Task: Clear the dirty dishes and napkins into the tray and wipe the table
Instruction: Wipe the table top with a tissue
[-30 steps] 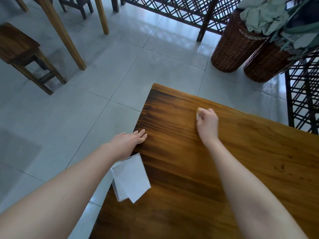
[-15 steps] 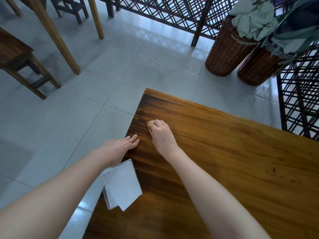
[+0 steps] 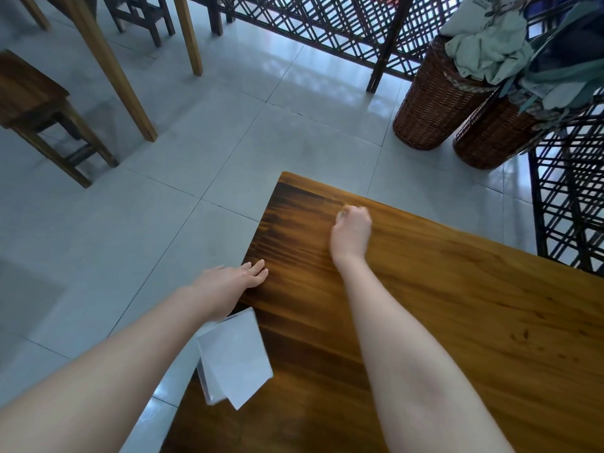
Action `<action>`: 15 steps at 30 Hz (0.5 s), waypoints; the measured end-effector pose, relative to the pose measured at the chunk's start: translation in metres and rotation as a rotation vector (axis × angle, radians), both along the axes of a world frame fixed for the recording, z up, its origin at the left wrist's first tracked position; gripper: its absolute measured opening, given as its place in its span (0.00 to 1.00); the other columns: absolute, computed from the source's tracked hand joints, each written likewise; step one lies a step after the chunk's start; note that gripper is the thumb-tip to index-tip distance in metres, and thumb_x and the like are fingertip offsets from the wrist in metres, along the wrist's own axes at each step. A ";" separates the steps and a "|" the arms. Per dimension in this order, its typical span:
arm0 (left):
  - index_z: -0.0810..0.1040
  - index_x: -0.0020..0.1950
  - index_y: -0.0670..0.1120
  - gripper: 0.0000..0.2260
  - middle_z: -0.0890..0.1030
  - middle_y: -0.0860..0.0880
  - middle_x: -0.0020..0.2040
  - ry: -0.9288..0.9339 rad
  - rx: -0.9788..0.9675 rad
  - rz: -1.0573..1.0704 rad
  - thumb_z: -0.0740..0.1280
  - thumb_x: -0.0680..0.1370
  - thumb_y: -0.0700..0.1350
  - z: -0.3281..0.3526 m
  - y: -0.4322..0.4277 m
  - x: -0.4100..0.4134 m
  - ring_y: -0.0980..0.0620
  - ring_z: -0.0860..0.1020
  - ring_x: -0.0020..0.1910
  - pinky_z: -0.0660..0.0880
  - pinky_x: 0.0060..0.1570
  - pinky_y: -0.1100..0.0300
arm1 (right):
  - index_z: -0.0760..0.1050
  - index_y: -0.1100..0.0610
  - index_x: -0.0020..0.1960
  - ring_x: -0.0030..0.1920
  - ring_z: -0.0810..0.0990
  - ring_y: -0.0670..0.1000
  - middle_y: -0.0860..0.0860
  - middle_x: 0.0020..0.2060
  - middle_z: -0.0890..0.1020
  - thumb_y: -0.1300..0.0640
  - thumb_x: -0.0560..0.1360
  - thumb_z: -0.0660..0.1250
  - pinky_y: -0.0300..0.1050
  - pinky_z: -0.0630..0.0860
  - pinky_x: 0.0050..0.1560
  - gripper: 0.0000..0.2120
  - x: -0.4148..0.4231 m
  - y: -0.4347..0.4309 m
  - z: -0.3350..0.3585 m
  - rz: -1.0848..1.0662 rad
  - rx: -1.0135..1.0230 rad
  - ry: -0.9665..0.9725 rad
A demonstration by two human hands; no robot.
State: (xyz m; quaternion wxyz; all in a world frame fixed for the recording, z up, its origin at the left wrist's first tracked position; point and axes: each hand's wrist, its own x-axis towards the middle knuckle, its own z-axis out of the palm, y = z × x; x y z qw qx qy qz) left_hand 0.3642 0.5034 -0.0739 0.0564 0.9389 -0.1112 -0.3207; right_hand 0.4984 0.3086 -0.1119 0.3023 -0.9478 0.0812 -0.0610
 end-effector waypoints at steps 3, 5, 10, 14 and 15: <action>0.45 0.79 0.57 0.41 0.44 0.57 0.79 -0.007 0.004 0.000 0.56 0.75 0.25 0.000 0.000 -0.001 0.52 0.60 0.76 0.71 0.58 0.60 | 0.79 0.63 0.50 0.47 0.76 0.52 0.56 0.46 0.79 0.68 0.76 0.63 0.40 0.75 0.50 0.07 -0.023 0.058 -0.003 0.291 -0.064 -0.004; 0.45 0.79 0.57 0.42 0.44 0.57 0.79 -0.013 -0.001 0.002 0.57 0.75 0.25 -0.003 0.000 -0.001 0.51 0.61 0.75 0.73 0.53 0.61 | 0.78 0.64 0.52 0.47 0.76 0.53 0.57 0.47 0.80 0.69 0.75 0.64 0.41 0.73 0.50 0.07 -0.037 0.078 -0.006 0.457 -0.106 -0.043; 0.44 0.79 0.57 0.40 0.43 0.56 0.79 -0.021 -0.003 -0.006 0.56 0.76 0.26 -0.006 0.001 -0.003 0.51 0.59 0.76 0.72 0.58 0.59 | 0.79 0.62 0.56 0.50 0.77 0.53 0.55 0.48 0.81 0.69 0.75 0.65 0.43 0.75 0.53 0.11 -0.035 0.037 -0.005 0.632 -0.189 -0.096; 0.43 0.79 0.56 0.41 0.43 0.56 0.79 -0.015 -0.026 -0.005 0.57 0.76 0.26 -0.011 0.003 -0.003 0.51 0.55 0.77 0.65 0.68 0.56 | 0.79 0.62 0.49 0.47 0.75 0.54 0.55 0.43 0.78 0.67 0.78 0.60 0.49 0.76 0.50 0.09 -0.022 -0.046 -0.006 0.295 -0.179 -0.065; 0.43 0.79 0.56 0.41 0.43 0.55 0.79 -0.011 -0.027 -0.004 0.57 0.76 0.26 -0.012 0.003 -0.004 0.51 0.55 0.77 0.64 0.70 0.56 | 0.79 0.63 0.47 0.45 0.75 0.55 0.55 0.41 0.77 0.67 0.78 0.60 0.50 0.75 0.48 0.09 -0.021 -0.067 -0.007 0.180 -0.171 -0.061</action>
